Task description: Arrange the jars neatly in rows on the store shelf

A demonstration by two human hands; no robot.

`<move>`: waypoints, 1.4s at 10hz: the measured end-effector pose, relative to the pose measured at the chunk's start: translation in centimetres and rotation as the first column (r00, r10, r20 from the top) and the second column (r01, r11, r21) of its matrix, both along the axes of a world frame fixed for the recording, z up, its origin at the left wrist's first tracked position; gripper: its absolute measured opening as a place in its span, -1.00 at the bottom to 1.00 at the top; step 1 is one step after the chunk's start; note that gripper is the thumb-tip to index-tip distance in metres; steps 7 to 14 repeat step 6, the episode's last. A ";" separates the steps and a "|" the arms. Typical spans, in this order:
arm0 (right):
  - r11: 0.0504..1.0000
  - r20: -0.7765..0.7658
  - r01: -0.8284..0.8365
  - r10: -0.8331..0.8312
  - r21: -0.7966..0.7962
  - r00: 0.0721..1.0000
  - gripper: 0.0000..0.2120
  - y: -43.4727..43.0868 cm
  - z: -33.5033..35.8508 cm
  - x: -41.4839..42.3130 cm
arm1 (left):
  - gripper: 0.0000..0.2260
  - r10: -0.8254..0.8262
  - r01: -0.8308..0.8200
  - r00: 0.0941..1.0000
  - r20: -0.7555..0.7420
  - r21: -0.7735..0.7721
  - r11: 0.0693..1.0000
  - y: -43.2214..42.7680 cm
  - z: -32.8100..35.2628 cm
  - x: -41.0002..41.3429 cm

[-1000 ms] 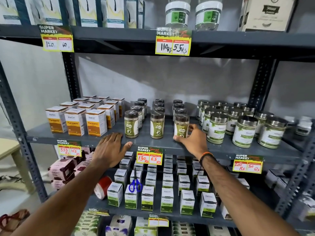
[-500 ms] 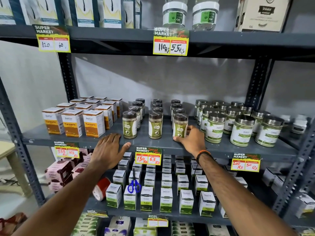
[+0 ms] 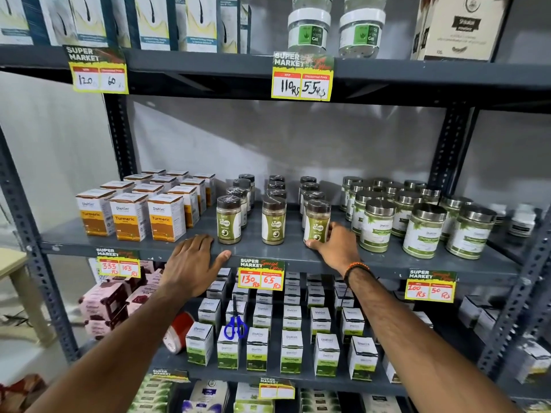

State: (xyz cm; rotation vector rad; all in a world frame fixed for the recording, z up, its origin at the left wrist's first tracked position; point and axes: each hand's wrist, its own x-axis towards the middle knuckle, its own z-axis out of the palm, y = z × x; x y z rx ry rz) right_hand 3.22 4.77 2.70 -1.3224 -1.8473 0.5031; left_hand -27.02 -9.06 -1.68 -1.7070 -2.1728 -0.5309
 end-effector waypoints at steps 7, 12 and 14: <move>1.000 -0.049 -0.008 0.007 -0.012 0.999 -0.21 -1.6 1.3 1.8 | -0.22 -0.023 0.023 1.000 0.018 -0.020 1.000 -0.3 0.2 0.1; 1.000 -0.049 -0.008 0.007 -0.012 0.999 -0.21 -1.6 1.3 1.8 | -0.22 -0.023 0.023 1.000 0.018 -0.020 1.000 -0.3 0.2 0.1; 1.000 -0.049 -0.008 0.007 -0.012 0.999 -0.21 -1.6 1.3 1.8 | -0.22 -0.023 0.023 1.000 0.018 -0.020 1.000 -0.3 0.2 0.1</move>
